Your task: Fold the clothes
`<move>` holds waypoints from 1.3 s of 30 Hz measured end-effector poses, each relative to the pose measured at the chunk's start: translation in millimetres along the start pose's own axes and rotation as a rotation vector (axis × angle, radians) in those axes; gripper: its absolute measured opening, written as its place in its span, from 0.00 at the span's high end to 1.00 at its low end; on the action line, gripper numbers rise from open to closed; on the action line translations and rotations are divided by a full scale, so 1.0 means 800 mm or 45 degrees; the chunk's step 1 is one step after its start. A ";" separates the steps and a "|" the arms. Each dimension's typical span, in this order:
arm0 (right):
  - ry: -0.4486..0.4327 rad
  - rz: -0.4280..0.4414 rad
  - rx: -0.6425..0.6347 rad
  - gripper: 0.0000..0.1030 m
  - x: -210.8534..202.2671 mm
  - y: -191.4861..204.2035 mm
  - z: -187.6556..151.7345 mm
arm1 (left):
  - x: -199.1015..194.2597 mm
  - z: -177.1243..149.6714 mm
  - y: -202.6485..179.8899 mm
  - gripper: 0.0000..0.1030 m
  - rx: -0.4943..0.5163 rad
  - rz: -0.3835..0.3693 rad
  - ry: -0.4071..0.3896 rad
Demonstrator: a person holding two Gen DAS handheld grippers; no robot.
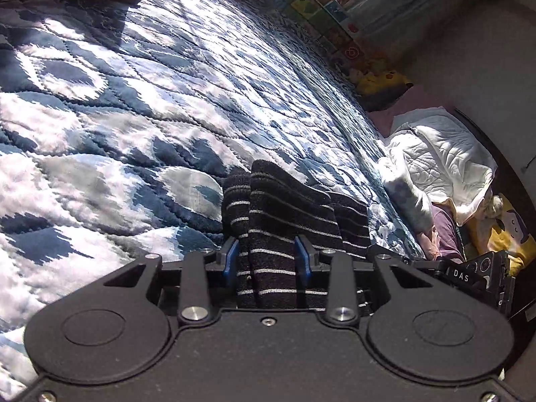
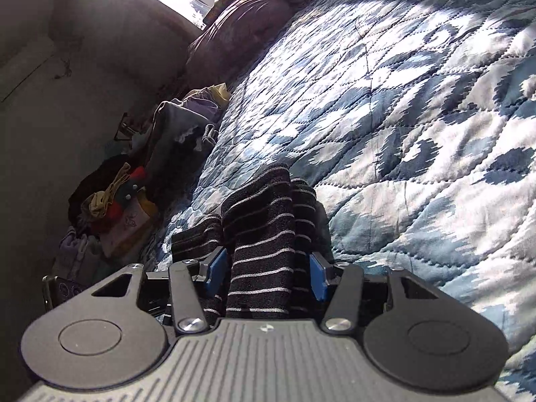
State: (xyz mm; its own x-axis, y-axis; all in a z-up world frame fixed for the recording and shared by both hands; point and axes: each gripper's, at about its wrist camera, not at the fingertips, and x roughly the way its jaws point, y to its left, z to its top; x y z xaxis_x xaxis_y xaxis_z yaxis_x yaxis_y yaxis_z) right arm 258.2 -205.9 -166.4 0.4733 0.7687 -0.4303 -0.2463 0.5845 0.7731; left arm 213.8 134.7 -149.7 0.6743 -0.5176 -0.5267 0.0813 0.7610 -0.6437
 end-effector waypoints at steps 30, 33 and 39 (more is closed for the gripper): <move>-0.263 -0.080 -0.087 0.82 0.069 -0.035 0.174 | 0.138 0.164 -0.022 0.87 0.250 -0.070 -0.141; -0.269 -0.160 -0.064 0.75 0.075 -0.041 0.172 | 0.143 0.162 -0.016 0.86 0.216 -0.019 -0.132; -0.383 -0.228 -0.075 0.35 0.046 -0.036 0.175 | 0.127 0.172 -0.018 0.46 0.150 0.039 -0.162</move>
State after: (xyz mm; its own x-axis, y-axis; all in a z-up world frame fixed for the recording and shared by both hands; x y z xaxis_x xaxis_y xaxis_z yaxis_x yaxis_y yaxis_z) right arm 401.0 -230.9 -139.3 0.7392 0.5469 -0.3930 -0.1810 0.7234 0.6663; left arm 381.9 124.9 -117.5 0.7646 -0.4452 -0.4661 0.1393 0.8202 -0.5549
